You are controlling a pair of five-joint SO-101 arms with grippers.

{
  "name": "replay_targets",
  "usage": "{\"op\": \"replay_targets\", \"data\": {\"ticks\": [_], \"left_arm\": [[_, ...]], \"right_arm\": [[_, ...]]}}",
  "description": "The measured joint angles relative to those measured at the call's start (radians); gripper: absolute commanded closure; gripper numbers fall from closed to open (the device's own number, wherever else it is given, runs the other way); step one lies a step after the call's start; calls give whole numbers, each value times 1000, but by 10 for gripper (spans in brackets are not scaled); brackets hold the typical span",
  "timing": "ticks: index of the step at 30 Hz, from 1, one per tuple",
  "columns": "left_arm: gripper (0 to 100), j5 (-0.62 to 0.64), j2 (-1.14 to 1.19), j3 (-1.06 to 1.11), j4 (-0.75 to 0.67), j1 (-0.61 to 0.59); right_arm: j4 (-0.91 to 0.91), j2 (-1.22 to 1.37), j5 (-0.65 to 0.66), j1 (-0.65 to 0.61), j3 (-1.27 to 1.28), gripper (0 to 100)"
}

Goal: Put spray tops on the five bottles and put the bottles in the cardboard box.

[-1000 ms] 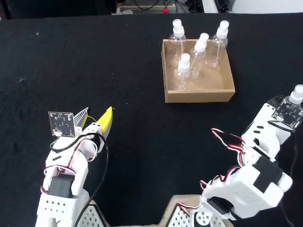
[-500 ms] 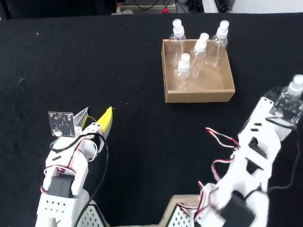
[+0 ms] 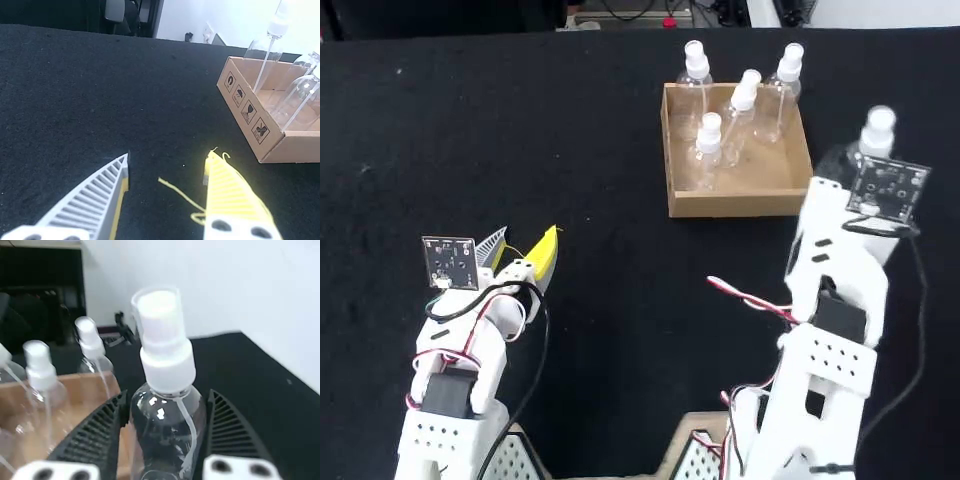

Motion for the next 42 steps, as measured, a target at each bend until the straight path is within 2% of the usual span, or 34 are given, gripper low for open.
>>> {"op": "replay_targets", "data": {"ticks": [5, 10, 18, 27, 42], "left_arm": [[762, 0, 0, 0, 0, 0], [762, 0, 0, 0, 0, 0], [762, 0, 0, 0, 0, 0], [762, 0, 0, 0, 0, 0], [762, 0, 0, 0, 0, 0]], "right_arm": [[-34, -3, -60, -109, -17, 839], [-242, 23, -160, -126, -5, 839], [-474, 328, -170, -133, 0, 839], [-523, 609, -172, -132, -95, 839], [-523, 838, -172, -132, -236, 839]]}}
